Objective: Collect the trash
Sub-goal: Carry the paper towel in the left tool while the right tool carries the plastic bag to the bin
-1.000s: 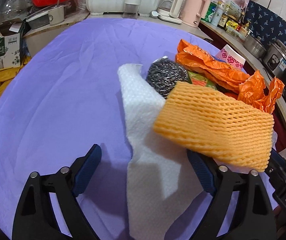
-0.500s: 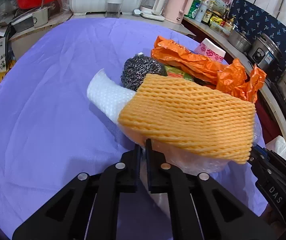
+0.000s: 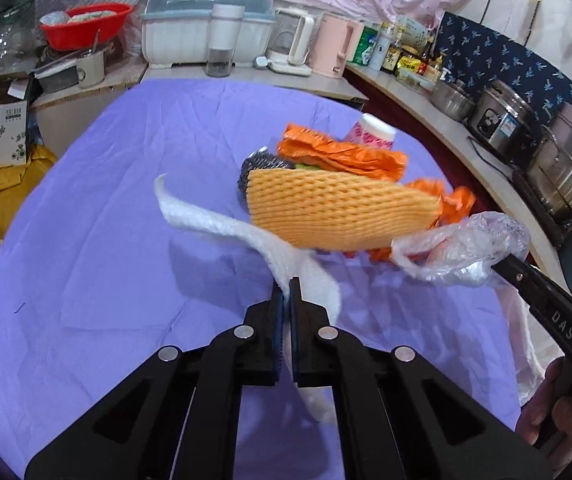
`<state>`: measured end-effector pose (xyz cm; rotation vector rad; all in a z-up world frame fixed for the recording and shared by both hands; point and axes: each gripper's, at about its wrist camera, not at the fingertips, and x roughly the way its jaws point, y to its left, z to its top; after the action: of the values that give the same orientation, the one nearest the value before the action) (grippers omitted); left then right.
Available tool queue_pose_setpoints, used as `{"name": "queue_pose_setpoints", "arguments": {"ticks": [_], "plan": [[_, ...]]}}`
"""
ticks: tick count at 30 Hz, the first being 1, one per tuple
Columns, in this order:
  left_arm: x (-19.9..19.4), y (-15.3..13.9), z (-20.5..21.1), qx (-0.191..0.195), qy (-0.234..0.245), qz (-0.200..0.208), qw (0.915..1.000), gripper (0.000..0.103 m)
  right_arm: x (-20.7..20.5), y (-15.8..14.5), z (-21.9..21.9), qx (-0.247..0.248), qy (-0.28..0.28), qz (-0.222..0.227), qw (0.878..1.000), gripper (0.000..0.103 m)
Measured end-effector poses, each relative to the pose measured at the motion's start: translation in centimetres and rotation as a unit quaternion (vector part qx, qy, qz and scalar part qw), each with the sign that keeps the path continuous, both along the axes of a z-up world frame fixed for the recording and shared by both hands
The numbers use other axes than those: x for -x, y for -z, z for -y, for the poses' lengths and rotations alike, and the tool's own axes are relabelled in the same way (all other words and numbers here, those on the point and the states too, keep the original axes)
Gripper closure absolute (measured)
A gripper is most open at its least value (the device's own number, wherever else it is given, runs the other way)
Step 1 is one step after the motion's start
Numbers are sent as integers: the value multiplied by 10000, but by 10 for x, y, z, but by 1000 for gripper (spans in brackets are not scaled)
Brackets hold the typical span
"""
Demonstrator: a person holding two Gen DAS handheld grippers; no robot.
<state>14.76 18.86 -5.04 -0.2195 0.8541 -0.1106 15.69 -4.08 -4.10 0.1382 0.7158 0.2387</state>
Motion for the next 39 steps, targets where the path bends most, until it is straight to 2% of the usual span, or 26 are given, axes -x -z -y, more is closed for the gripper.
{"name": "queue_pose_setpoints", "arguments": {"ticks": [9,16,22,28,34,39], "plan": [[36,-45,30,1,422,516,9978,101,39,-41,48,-138,482,543,9973,94],[56,-72,80,0,1017,842,9912,101,66,-57,102,-223,1065,793,9909,94],[65,-86,131,32,1596,982,9823,101,85,-56,149,-280,1580,835,9835,94],[68,-93,191,66,2192,1076,9697,101,107,-53,197,-188,2110,854,9736,94],[67,-88,257,105,2782,1013,9551,101,131,-29,252,-115,2748,584,9597,94],[69,-78,308,129,3169,909,9440,101,141,-6,278,-124,3035,336,9522,94]]}}
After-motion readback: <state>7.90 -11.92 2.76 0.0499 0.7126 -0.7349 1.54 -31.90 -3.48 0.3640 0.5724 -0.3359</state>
